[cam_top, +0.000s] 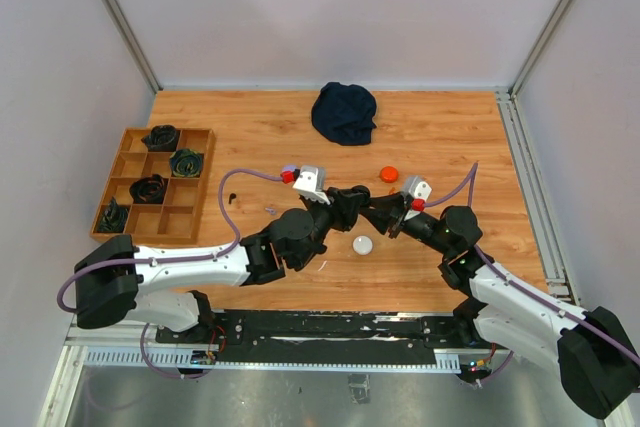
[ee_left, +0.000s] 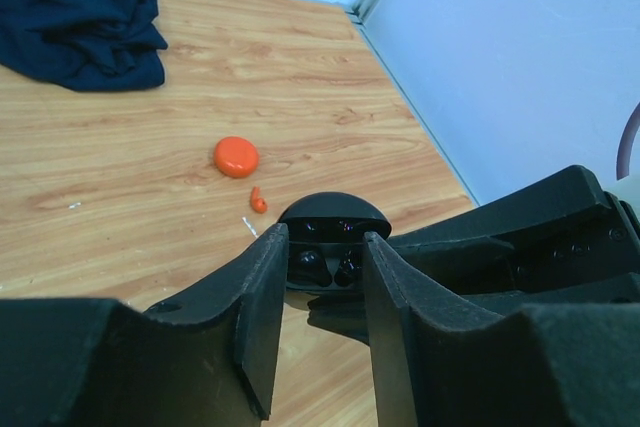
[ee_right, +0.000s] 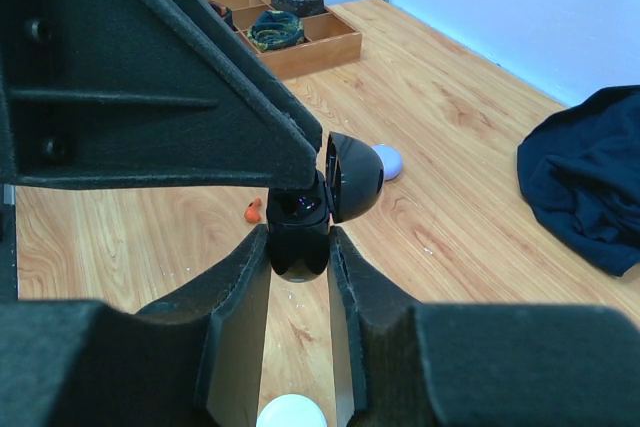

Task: Insert the wireless bluetooth earbuds into the charging case
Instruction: Place the earbud in the charging case.

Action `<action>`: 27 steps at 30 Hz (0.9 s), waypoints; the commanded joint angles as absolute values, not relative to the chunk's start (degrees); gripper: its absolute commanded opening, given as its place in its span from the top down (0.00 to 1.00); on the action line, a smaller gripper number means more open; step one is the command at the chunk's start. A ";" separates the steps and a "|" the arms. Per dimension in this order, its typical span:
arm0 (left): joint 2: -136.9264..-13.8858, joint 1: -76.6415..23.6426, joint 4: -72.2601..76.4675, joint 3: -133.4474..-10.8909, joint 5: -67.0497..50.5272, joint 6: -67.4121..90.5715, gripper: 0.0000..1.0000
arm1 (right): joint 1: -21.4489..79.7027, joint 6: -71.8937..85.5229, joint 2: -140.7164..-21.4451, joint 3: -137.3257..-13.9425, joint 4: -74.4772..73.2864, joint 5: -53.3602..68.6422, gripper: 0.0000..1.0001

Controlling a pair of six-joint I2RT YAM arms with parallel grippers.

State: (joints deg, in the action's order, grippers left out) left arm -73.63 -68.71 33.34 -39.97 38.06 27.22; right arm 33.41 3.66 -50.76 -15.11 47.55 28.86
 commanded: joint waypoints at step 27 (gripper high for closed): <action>-62.72 -47.47 -9.49 -44.82 31.03 31.98 0.39 | 33.22 3.52 -52.85 -15.53 49.18 30.93 0.98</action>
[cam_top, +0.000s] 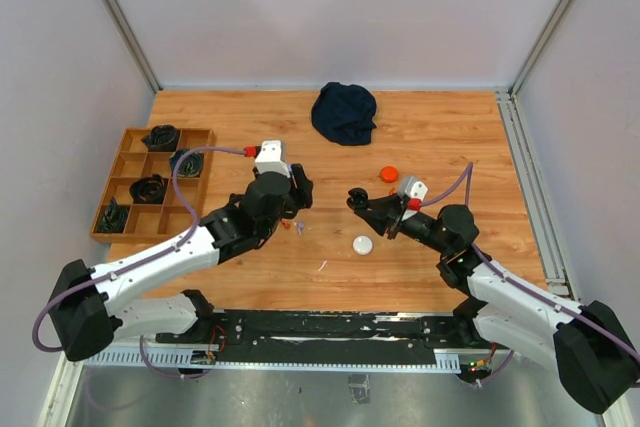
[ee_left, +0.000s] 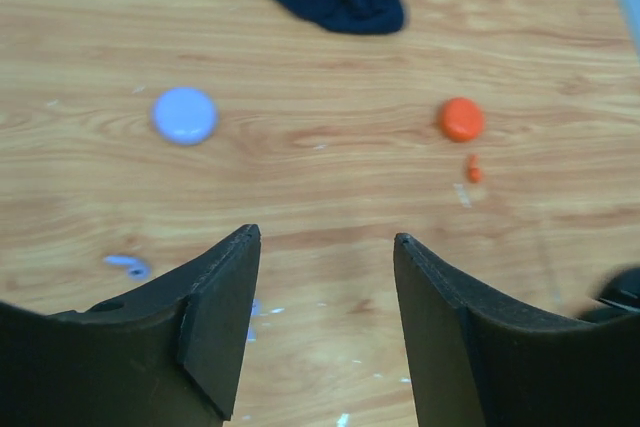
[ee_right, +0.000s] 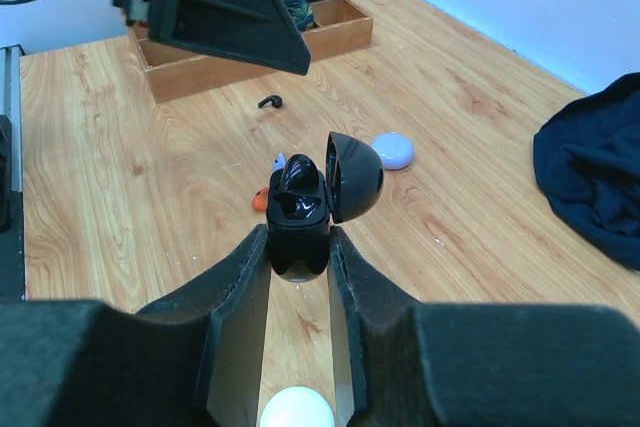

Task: Insert the wireless bluetooth earbuds into the charging case
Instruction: Place the earbud in the charging case, then pick up the earbud from the center of the board.

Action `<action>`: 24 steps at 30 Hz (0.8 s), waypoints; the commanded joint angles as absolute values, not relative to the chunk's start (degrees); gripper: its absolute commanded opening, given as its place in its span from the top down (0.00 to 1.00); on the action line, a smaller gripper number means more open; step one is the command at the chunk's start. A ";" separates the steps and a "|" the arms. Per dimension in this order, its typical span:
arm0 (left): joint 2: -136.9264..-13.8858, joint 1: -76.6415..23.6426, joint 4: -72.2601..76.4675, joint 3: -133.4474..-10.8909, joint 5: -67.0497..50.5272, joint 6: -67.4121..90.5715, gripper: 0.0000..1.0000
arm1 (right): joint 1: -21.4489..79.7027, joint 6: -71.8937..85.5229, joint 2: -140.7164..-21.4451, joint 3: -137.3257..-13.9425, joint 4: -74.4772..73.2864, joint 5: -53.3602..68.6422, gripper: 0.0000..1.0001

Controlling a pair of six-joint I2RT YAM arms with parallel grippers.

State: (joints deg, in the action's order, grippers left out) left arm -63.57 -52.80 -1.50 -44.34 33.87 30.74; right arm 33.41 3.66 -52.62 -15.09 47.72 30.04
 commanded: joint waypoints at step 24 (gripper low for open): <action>-83.97 -15.88 -22.42 -52.38 22.70 23.26 0.40 | 33.20 3.35 -53.18 -16.25 47.90 30.75 0.98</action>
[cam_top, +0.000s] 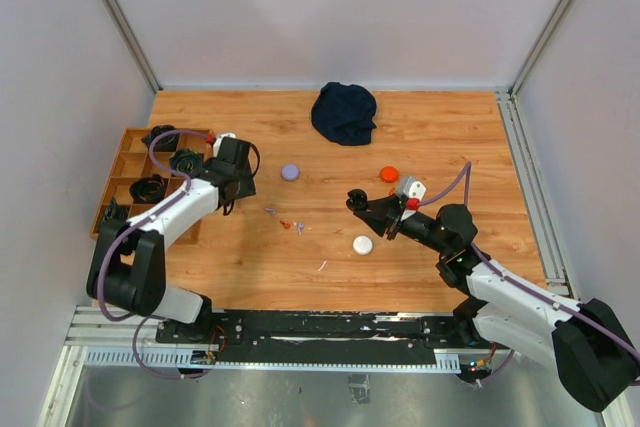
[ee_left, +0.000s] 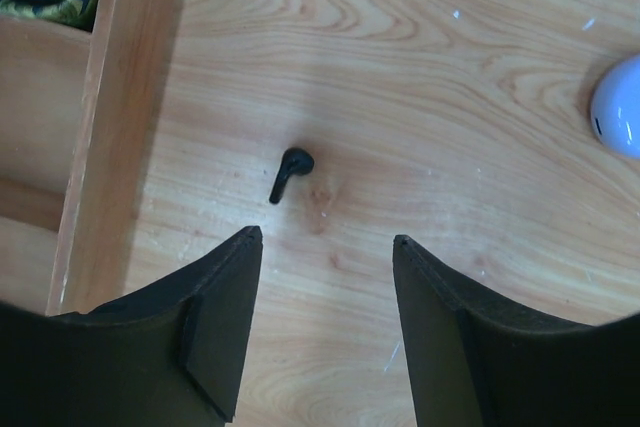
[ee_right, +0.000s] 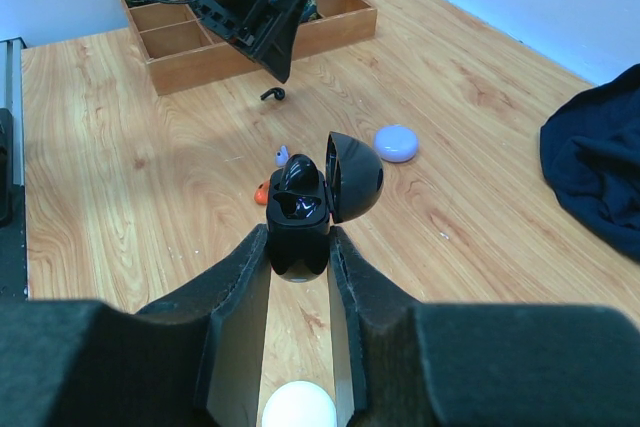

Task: Insert the wireless bluetooth earbuds into the charging case
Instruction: Pick up the earbud from the center of the board.

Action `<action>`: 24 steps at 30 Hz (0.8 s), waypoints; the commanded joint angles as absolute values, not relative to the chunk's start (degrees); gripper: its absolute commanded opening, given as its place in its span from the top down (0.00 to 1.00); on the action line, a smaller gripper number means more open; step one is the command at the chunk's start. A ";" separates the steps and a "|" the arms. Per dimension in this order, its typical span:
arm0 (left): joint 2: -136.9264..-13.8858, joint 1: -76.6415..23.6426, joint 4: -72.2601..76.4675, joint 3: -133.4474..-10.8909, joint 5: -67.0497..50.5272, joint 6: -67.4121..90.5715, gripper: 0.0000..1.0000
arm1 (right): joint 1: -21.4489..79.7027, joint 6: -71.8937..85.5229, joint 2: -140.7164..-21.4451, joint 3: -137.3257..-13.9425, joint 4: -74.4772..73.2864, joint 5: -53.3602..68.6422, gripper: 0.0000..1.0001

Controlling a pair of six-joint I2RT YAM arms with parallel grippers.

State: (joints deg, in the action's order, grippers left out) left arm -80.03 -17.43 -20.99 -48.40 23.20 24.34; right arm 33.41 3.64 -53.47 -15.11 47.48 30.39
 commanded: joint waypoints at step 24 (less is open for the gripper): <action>-98.75 -8.98 -20.93 -57.17 15.41 19.73 0.58 | 33.18 3.43 -53.78 -16.44 47.64 30.19 0.98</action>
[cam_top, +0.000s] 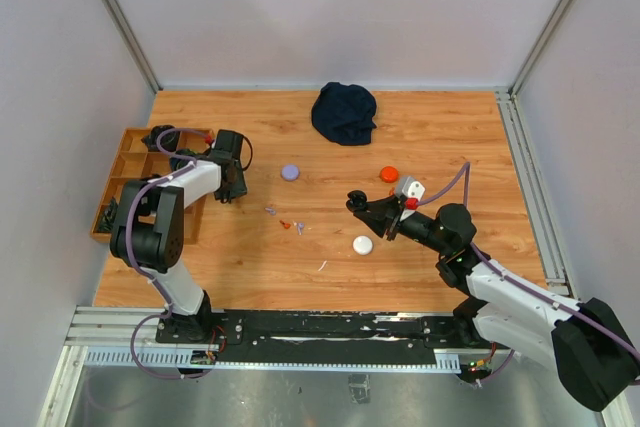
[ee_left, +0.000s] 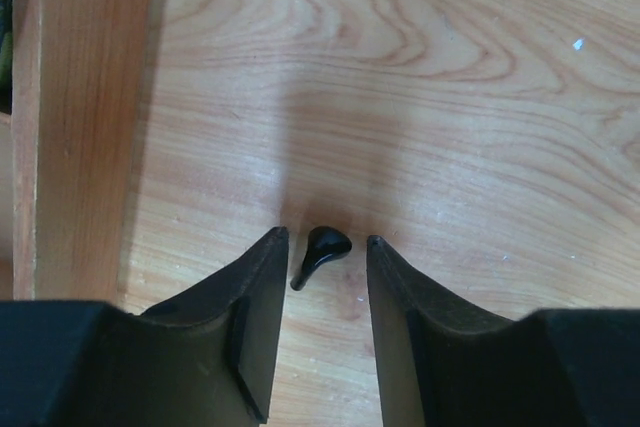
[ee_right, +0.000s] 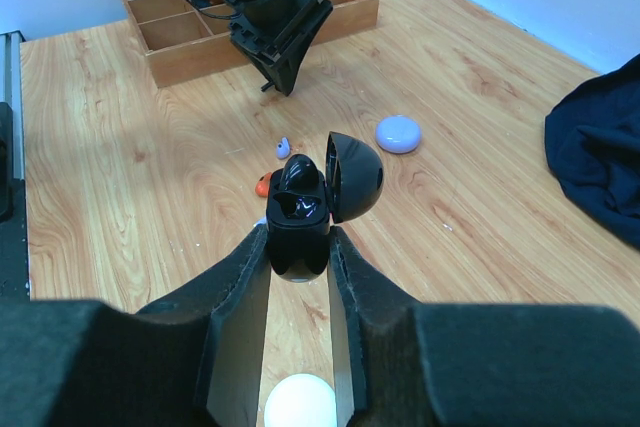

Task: Insert the wireless bluetooth earbuds into the charging case
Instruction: Pick up the earbud from the center of the board.

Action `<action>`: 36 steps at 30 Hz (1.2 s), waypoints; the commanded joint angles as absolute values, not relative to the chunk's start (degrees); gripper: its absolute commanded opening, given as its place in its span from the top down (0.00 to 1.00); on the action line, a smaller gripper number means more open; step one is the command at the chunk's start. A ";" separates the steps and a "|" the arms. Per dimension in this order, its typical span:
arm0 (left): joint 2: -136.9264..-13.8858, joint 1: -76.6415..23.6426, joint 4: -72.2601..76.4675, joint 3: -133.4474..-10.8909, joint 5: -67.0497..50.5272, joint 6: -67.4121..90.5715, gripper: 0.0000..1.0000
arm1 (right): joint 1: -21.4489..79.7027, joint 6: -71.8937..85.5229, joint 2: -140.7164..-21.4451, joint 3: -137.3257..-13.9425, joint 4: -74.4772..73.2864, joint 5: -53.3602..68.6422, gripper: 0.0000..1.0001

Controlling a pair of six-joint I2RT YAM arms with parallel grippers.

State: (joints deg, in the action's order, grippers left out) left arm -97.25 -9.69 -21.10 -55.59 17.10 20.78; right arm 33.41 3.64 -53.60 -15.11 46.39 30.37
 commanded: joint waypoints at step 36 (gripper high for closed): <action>-70.46 -14.16 -14.51 -42.86 4.65 28.76 0.86 | 33.17 5.18 -54.46 -15.51 52.06 31.78 0.98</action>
State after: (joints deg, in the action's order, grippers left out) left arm -75.20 -12.12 -18.50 -44.51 7.11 26.04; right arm 33.41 3.92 -54.04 -15.11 46.96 30.44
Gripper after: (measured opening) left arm 0.235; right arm 0.271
